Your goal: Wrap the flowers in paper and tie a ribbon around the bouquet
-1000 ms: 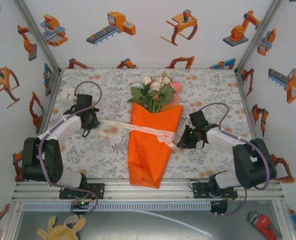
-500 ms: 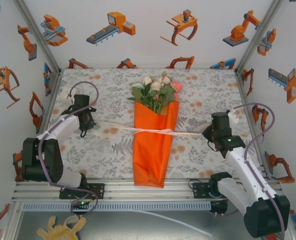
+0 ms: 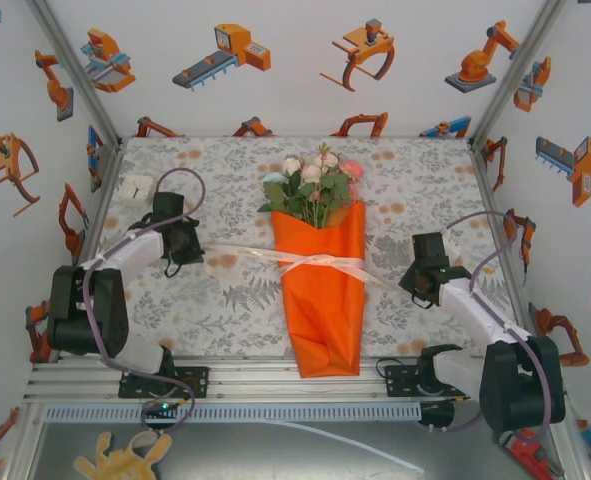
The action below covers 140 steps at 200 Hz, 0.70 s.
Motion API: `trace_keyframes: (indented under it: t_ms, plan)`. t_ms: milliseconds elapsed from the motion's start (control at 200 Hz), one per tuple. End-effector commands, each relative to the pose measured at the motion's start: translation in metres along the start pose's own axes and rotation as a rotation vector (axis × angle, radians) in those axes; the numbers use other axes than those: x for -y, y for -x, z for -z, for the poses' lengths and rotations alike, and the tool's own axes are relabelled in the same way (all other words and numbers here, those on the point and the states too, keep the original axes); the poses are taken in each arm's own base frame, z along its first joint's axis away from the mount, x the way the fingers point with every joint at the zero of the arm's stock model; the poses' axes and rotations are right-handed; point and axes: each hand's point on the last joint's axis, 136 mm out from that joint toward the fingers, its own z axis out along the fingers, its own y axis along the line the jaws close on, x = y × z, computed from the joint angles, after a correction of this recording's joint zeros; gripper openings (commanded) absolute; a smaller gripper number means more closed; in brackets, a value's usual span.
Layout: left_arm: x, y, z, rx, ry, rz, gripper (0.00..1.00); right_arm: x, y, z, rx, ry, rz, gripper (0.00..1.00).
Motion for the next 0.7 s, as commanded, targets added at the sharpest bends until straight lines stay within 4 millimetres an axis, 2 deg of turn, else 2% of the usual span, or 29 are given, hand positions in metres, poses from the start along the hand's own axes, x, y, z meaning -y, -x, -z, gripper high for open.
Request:
trace_keyframes:
  t_ms: [0, 65, 125, 170, 225, 325, 400, 435, 471, 546, 606, 696]
  plan:
    - [0.013, -0.010, -0.002, -0.082, -0.064, -0.001, 0.15, -0.023, 0.029, 0.026, 0.057, 0.078, 0.046, 0.43]
    - [-0.005, -0.009, -0.002, -0.094, 0.040, 0.025, 0.18, -0.031, 0.043, 0.046, 0.108, 0.120, 0.066, 0.49]
    - [-0.013, -0.007, 0.000, -0.100, 0.076, 0.034, 0.23, -0.043, 0.053, 0.064, 0.149, 0.184, 0.115, 0.52]
    - [-0.015, -0.004, 0.004, -0.092, 0.083, 0.039, 0.28, -0.054, 0.060, 0.077, 0.177, 0.242, 0.166, 0.53]
    - [-0.008, 0.001, 0.013, -0.073, 0.054, 0.030, 0.32, -0.077, 0.059, 0.091, 0.199, 0.367, 0.299, 0.52]
    - [0.025, 0.012, 0.039, -0.014, -0.034, -0.093, 0.36, -0.117, 0.050, 0.113, 0.269, 0.539, 0.630, 0.52]
    - [0.068, 0.016, 0.059, 0.044, -0.121, -0.284, 0.36, -0.134, 0.030, 0.116, 0.330, 0.600, 0.939, 0.52]
    - [0.092, 0.014, 0.066, 0.064, -0.207, -0.390, 0.37, -0.137, 0.013, 0.118, 0.303, 0.655, 1.055, 0.52]
    - [0.112, 0.010, 0.072, 0.081, -0.282, -0.485, 0.38, -0.136, -0.009, 0.120, 0.245, 0.730, 1.161, 0.52]
    - [0.138, 0.000, 0.080, 0.088, -0.373, -0.654, 0.41, -0.126, -0.043, 0.118, 0.125, 0.798, 1.299, 0.58]
    - [0.147, -0.005, 0.078, 0.097, -0.385, -0.762, 0.41, -0.116, -0.051, 0.103, 0.073, 0.748, 1.347, 0.60]
    - [0.152, -0.008, 0.067, 0.087, -0.380, -0.852, 0.42, -0.103, -0.053, 0.073, 0.001, 0.642, 1.385, 0.61]
